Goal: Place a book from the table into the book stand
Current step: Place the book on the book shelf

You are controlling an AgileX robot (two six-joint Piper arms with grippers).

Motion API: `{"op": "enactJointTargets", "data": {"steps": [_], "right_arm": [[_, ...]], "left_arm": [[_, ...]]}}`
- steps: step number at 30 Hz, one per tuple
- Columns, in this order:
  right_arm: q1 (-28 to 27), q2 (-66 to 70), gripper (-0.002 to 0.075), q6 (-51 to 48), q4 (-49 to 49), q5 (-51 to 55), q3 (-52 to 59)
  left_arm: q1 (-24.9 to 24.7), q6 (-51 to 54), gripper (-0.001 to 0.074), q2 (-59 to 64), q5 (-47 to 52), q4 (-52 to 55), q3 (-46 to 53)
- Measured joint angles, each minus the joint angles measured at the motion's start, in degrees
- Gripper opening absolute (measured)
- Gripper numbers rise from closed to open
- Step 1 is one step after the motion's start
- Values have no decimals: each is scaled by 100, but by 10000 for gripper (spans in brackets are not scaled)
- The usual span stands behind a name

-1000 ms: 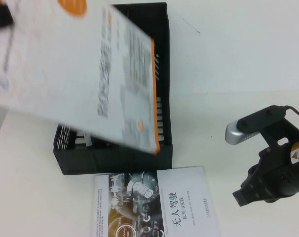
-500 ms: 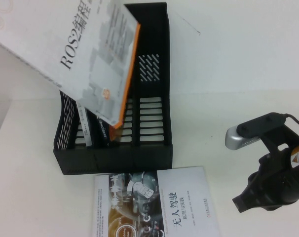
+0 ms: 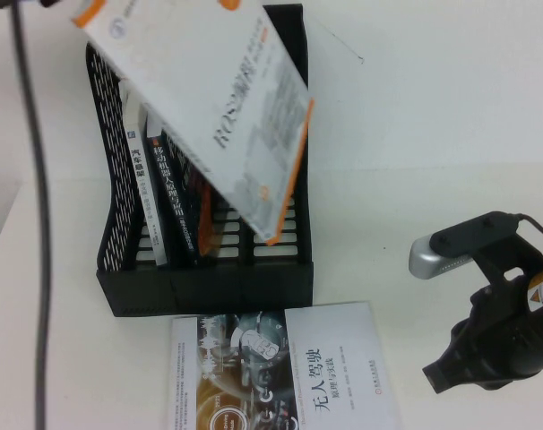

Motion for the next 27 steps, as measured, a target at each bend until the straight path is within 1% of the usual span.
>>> {"op": "enactJointTargets", "data": {"steps": [5, 10, 13, 20, 27], "right_arm": [[0, -8, 3, 26, 0, -276, 364], [0, -8, 3, 45, 80, -556, 808], [0, -8, 3, 51, 165, -668, 974], [0, -8, 3, 51, 285, -811, 998], [0, -8, 3, 51, 295, -868, 998]], "left_arm": [[-190, -10, 111, 386, -405, 58, 0], [-226, -10, 111, 562, -438, 296, 0], [-226, -10, 111, 571, -387, 457, -44], [-226, -33, 110, 571, 40, 972, -511], [-226, -122, 110, 571, 85, 1071, -672]]}}
